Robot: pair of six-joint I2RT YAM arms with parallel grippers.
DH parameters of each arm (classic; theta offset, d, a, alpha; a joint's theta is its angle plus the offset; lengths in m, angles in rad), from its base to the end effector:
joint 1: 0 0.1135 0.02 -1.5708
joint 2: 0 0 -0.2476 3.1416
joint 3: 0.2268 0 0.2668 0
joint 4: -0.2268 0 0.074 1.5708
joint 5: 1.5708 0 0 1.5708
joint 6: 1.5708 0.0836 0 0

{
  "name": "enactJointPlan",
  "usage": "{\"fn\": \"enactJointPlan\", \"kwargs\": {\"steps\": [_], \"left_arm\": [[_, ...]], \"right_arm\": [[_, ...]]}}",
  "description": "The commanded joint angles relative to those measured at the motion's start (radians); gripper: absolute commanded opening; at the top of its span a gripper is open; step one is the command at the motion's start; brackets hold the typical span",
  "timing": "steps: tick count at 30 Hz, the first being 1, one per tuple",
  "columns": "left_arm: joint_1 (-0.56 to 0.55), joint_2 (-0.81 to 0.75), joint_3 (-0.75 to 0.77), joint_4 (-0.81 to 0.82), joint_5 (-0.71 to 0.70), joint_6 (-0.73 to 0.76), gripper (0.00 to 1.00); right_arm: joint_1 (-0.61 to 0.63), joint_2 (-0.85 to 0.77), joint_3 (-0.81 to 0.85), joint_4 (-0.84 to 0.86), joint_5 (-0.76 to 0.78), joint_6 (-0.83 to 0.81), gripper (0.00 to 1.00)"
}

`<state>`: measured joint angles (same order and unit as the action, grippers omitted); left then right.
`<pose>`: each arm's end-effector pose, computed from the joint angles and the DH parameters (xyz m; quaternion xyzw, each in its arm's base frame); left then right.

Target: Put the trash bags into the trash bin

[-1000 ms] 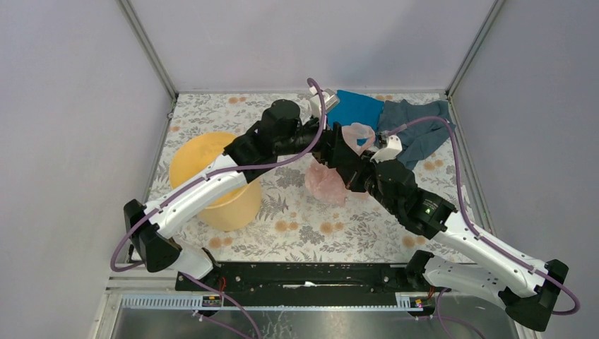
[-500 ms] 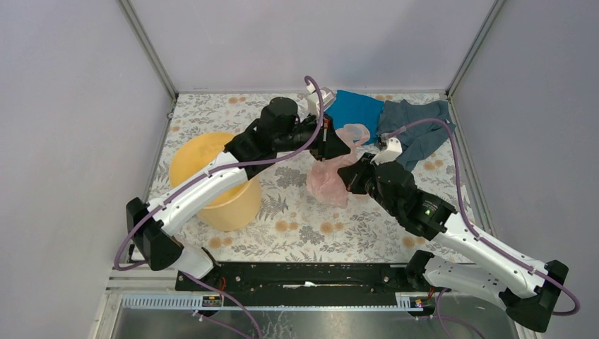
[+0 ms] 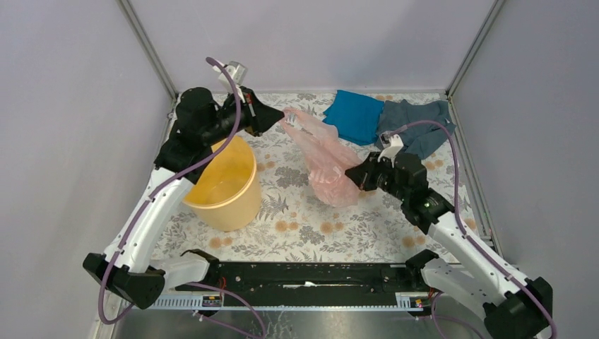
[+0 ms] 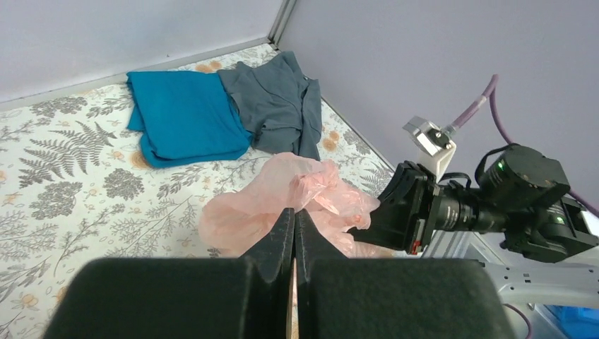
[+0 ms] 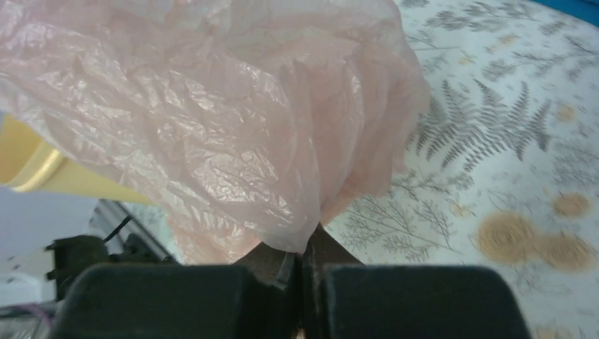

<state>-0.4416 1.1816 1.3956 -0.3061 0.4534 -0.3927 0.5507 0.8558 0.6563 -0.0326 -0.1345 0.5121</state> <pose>0.2699 -0.1681 0.4427 0.1690 0.7161 -0.4179 0.5330 0.2302 0.1545 0.2717 -0.0568 0.7815 0.3591 0.5070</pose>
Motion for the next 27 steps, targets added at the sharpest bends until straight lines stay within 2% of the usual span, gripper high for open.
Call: {"fn": "enactJointPlan", "kwargs": {"steps": [1, 4, 6, 7, 8, 11, 13, 15, 17, 19, 22, 24, 27], "left_arm": [[0.065, -0.021, -0.006, 0.023, 0.099, -0.029, 0.0], [0.066, 0.007, 0.01, 0.094, 0.222, -0.113, 0.0], [0.058, 0.027, 0.016, 0.159, 0.279, -0.183, 0.0], [0.042, 0.036, 0.031, 0.158, 0.27, -0.186, 0.0], [0.017, 0.044, 0.055, 0.125, 0.227, -0.167, 0.0], [-0.098, 0.08, 0.159, -0.01, 0.043, -0.047, 0.0], [-0.147, 0.101, 0.17, 0.004, 0.028, -0.068, 0.0], [-0.206, 0.115, 0.162, 0.017, -0.047, -0.062, 0.0], [-0.241, 0.131, 0.138, 0.02, -0.118, -0.057, 0.0], [-0.244, 0.144, 0.092, 0.06, -0.104, -0.085, 0.0], [-0.244, 0.154, 0.008, 0.168, -0.028, -0.147, 0.0], [-0.244, 0.171, -0.031, 0.222, -0.005, -0.181, 0.0], [-0.244, 0.192, -0.078, 0.276, 0.02, -0.221, 0.0]], "right_arm": [[-0.12, 0.096, 0.064, 0.169, -0.44, -0.059, 0.0], [-0.129, 0.244, 0.196, 0.085, -0.486, -0.096, 0.02], [-0.13, 0.33, 0.29, -0.03, -0.454, -0.127, 0.02], [-0.129, 0.37, 0.333, -0.074, -0.426, -0.138, 0.02], [-0.129, 0.408, 0.372, -0.123, -0.391, -0.15, 0.07], [-0.13, 0.511, 0.47, -0.236, -0.325, -0.171, 0.27], [-0.13, 0.574, 0.524, -0.301, -0.285, -0.18, 0.51], [-0.13, 0.631, 0.594, -0.432, -0.161, -0.193, 0.69], [-0.129, 0.663, 0.667, -0.602, -0.005, -0.191, 0.8], [-0.13, 0.624, 0.664, -0.659, 0.075, -0.17, 0.88], [-0.133, 0.479, 0.572, -0.617, 0.004, -0.098, 0.97], [-0.137, 0.392, 0.534, -0.621, 0.013, -0.054, 0.99], [-0.142, 0.284, 0.528, -0.672, 0.108, -0.005, 1.0]]}}
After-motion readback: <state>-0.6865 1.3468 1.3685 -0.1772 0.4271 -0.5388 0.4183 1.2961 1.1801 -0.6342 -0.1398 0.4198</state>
